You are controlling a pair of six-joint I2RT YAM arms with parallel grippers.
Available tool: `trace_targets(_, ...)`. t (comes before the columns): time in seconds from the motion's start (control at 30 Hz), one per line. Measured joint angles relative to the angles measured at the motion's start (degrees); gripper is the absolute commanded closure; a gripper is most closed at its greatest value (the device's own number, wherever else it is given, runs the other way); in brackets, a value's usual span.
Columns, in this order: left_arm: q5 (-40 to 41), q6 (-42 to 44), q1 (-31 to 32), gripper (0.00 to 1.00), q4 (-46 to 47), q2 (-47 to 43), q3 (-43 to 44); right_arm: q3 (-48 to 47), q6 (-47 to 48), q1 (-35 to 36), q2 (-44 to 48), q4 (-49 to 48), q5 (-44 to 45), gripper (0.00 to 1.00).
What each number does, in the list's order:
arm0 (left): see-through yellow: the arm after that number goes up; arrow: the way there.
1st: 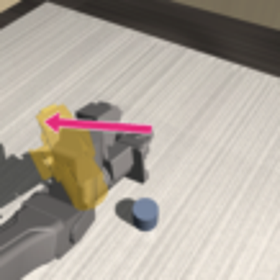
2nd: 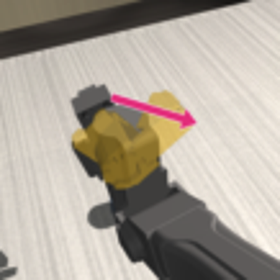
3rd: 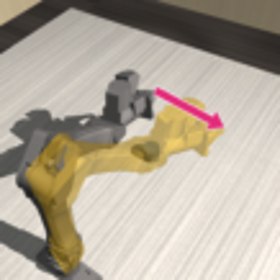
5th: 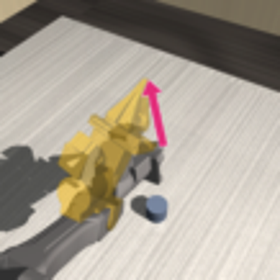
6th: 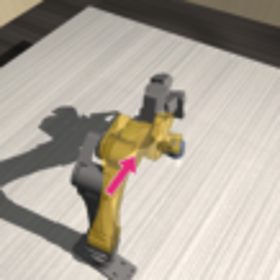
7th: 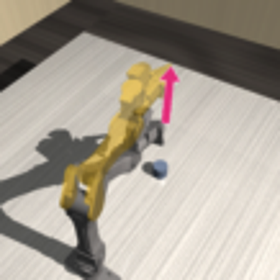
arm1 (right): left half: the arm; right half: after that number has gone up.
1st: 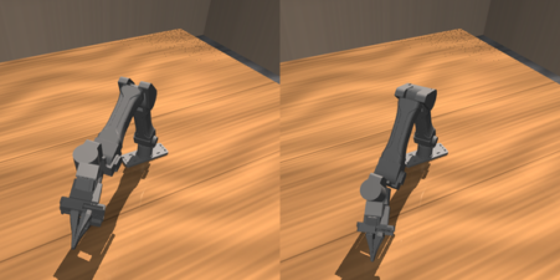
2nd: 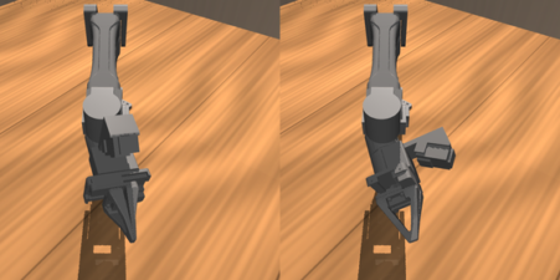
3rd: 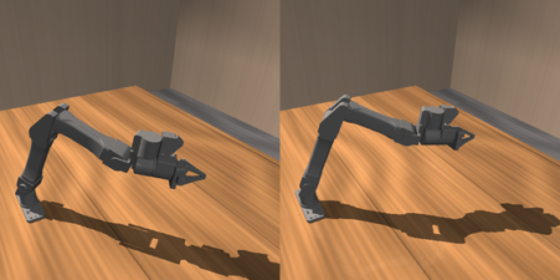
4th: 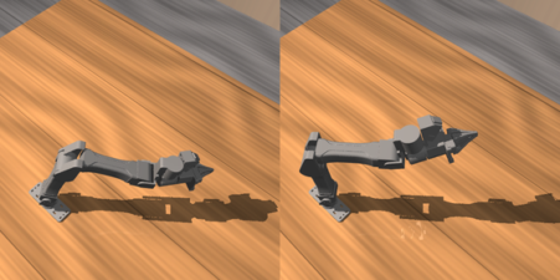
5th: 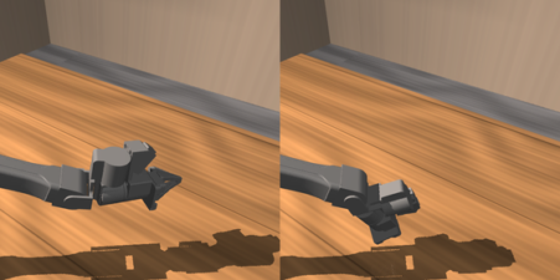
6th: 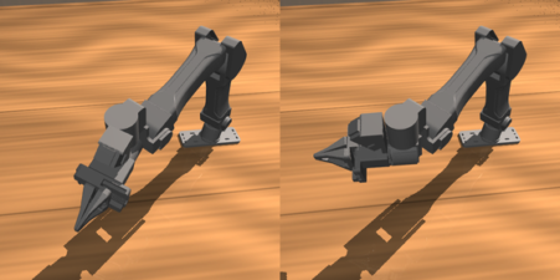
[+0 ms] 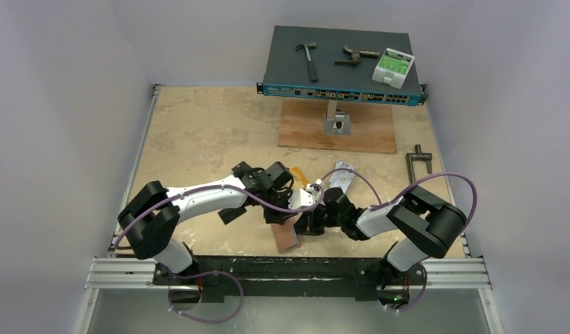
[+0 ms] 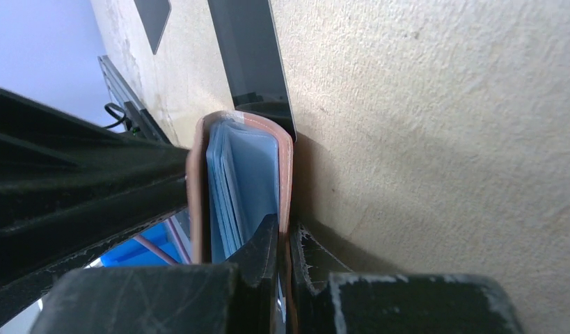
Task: Put the credit cards into the card holder
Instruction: Close the card holder at the center of the board.
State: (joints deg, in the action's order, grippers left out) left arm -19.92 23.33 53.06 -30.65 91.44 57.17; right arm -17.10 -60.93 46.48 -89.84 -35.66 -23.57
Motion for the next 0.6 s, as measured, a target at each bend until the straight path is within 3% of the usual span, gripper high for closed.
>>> trace_targets(0.23, -5.4, 4.5, 0.5, 0.81, -2.5, -4.9, -2.8, 0.8, -0.6, 0.0, 2.0, 1.7, 1.0, 1.00)
trace_targets(0.43, -2.8, 4.7, 4.0, 0.82, -3.0, -1.6, -2.1, 1.1, -1.0, 0.0, 3.0, 2.8, 1.8, 1.00)
trace_targets(0.5, -2.1, 4.3, 5.0, 0.82, -2.8, 0.4, -1.4, 1.6, -1.2, 0.0, 3.7, 2.8, 2.1, 0.95)
trace_targets(0.6, -1.3, 3.8, 5.9, 0.82, -2.4, 1.5, -0.7, 2.3, -1.9, 0.0, 4.0, 2.3, 2.4, 0.80)
